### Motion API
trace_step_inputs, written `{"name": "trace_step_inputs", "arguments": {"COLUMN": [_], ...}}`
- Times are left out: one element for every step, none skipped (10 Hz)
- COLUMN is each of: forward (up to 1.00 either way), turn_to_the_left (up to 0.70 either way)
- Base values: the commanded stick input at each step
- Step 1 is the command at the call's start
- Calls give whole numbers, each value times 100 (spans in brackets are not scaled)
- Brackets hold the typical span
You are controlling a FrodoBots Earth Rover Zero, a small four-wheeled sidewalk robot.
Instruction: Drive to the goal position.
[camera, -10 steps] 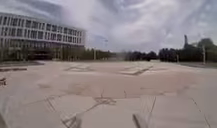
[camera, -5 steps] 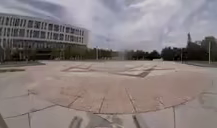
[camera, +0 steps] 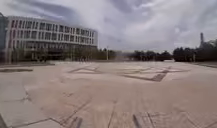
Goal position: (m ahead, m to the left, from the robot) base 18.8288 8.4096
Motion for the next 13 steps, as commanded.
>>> {"name": "trace_step_inputs", "arguments": {"forward": [100,100,100,100,100,100,100,100,100,100,100,100,100], "turn_to_the_left": [27,27,16,1,0,0,0,0,0,0,0,0,0]}}
